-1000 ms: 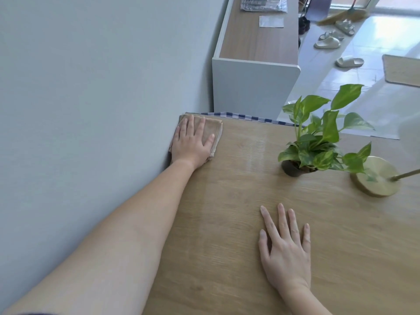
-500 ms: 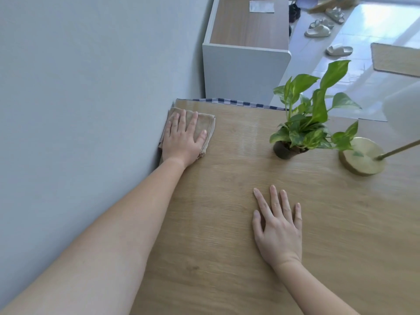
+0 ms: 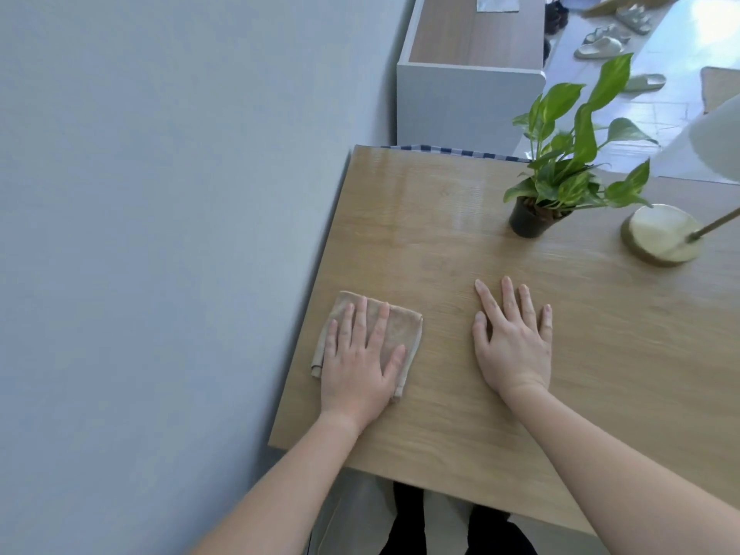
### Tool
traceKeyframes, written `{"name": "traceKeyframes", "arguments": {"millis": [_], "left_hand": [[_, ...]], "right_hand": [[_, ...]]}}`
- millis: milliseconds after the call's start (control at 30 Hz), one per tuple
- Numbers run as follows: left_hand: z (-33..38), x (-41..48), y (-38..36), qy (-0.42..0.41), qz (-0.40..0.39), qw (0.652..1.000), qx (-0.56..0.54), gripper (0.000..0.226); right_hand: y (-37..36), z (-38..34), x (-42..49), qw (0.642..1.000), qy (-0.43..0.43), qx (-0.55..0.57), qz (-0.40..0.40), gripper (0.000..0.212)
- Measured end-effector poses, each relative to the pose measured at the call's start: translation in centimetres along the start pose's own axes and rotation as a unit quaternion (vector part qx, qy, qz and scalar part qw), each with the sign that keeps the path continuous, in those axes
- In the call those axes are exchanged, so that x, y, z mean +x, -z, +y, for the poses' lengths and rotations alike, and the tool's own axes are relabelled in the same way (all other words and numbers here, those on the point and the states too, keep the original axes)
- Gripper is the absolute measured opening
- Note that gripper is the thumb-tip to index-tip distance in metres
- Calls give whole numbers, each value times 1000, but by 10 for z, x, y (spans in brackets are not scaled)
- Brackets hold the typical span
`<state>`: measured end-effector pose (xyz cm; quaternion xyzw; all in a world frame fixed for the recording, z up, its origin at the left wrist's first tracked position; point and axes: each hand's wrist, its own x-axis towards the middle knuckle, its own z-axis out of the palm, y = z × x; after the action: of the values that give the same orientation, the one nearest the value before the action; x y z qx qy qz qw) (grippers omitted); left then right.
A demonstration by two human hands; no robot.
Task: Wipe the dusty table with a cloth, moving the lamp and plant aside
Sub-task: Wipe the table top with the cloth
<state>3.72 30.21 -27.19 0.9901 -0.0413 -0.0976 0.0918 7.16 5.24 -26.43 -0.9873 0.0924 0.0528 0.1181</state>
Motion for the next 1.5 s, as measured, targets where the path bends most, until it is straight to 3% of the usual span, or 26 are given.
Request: {"name": "traceKeyframes", "arguments": {"millis": [167,367,600,1000,1200,1333,1500], "left_hand": [[12,-68,-13,7,-8,1000,-4,74],[15,-52,-9,26,-2,1000,1,72],[17,35,6,36,11,999,1,72],[21,232,45,58,24,998,7,74],[25,334,62,113,42,993,-11,75],[30,355,65,123,43,991,-8,74],[28,325,59,67,35,997,12,73]], "right_hand": [[2,-1,-5,1000,1,-2,-4,56],[5,1,-5,999,9,17,-33,56],[17,35,10,997,-63,33,-17,59],[2,38,21,998,-67,-7,8,58],[-7,42,26,997,-66,-14,45,62],[-8,44,29,996,-61,-14,58,63],[-6,43,28,996,-67,-16,51,63]]}}
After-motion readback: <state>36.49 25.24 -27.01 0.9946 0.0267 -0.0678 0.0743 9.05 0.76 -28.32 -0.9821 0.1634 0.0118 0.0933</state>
